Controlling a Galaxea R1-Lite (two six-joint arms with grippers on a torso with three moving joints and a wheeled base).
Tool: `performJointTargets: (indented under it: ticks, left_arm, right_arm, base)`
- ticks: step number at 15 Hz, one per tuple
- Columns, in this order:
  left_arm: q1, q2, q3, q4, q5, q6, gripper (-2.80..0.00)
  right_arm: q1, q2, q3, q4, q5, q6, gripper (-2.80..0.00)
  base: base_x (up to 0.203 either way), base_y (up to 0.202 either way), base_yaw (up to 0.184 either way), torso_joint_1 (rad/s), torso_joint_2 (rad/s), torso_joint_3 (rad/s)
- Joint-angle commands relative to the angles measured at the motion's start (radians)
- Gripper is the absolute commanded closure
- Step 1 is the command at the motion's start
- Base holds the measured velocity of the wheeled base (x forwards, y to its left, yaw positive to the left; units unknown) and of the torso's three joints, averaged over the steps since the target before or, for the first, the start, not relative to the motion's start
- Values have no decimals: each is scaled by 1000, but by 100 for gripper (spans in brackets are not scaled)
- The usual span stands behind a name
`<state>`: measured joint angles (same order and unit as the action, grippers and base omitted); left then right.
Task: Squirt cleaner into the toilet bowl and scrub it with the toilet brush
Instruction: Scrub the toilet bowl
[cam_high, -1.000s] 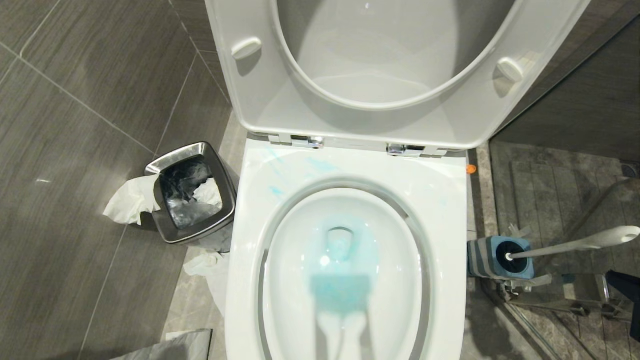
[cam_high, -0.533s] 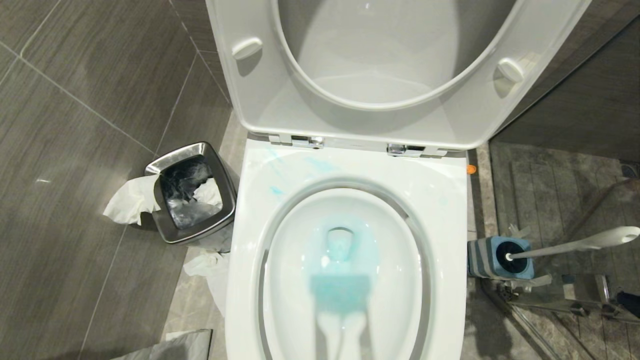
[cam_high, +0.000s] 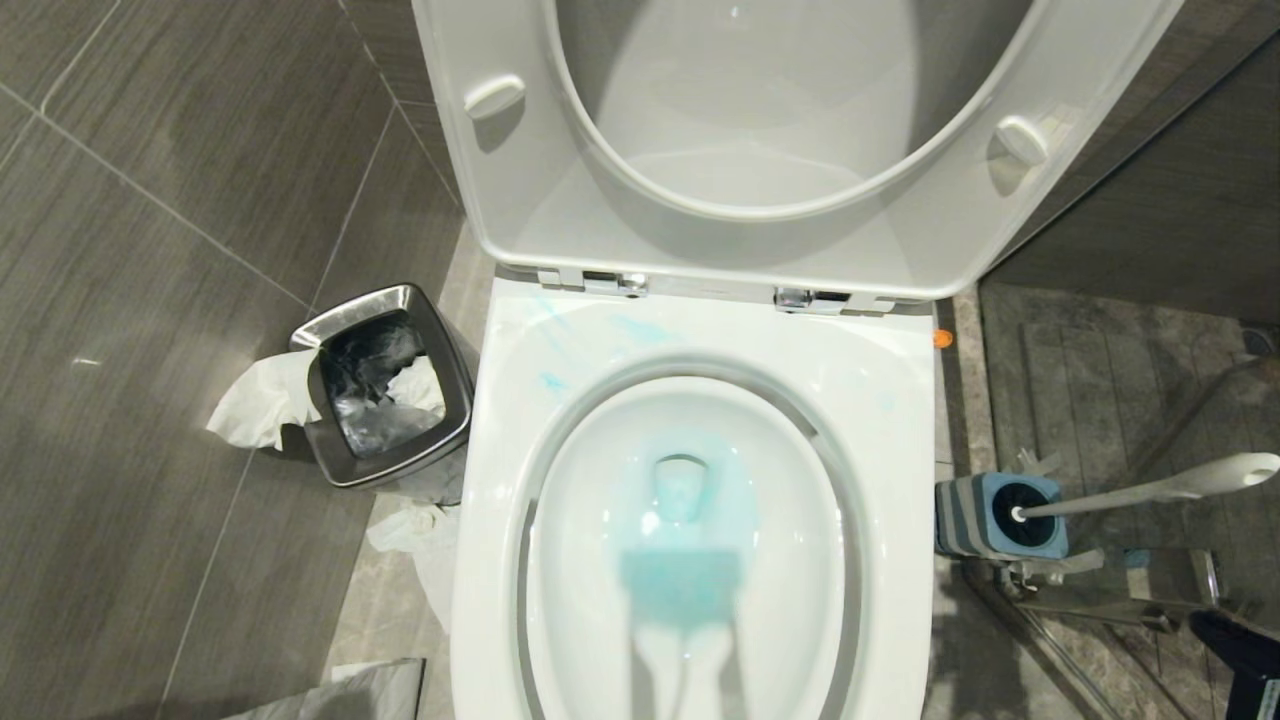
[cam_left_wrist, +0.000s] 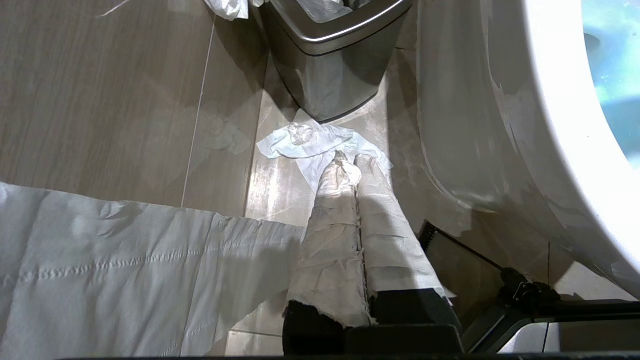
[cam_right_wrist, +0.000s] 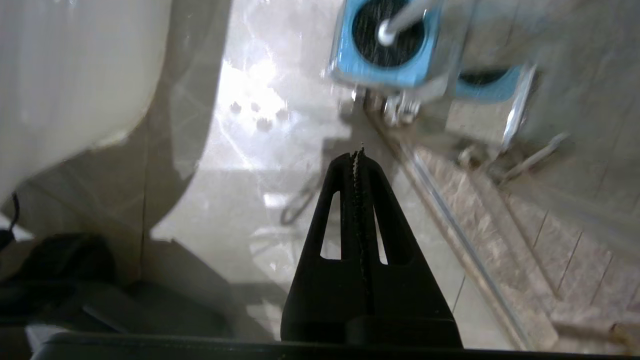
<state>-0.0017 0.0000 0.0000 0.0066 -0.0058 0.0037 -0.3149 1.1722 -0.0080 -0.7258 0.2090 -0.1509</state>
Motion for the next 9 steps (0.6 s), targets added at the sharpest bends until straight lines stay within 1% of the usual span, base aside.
performJointTargets:
  ticks: [1, 4, 5, 7, 9]
  left_arm:
    - [0, 2, 3, 1, 0, 1, 0]
    - [0, 2, 3, 1, 0, -1, 0]
    - [0, 2, 3, 1, 0, 0, 0]
    - [0, 2, 3, 1, 0, -1, 0]
    - [-1, 2, 2, 1, 0, 0, 0]
  right_arm:
    - [-2, 69, 8, -9, 0, -18, 0]
    - [12, 99, 8, -71, 0, -26, 0]
    - [28, 100, 8, -104, 1, -35, 0]
    - [31, 129, 8, -148, 1, -70, 0]
    - [31, 153, 8, -158, -2, -75, 0]
  base:
    - [0, 0, 0, 0, 0, 0]
    - [0, 0, 0, 0, 0, 0]
    - [0, 0, 0, 0, 0, 0]
    - [0, 0, 0, 0, 0, 0]
    - [0, 0, 0, 0, 0, 0]
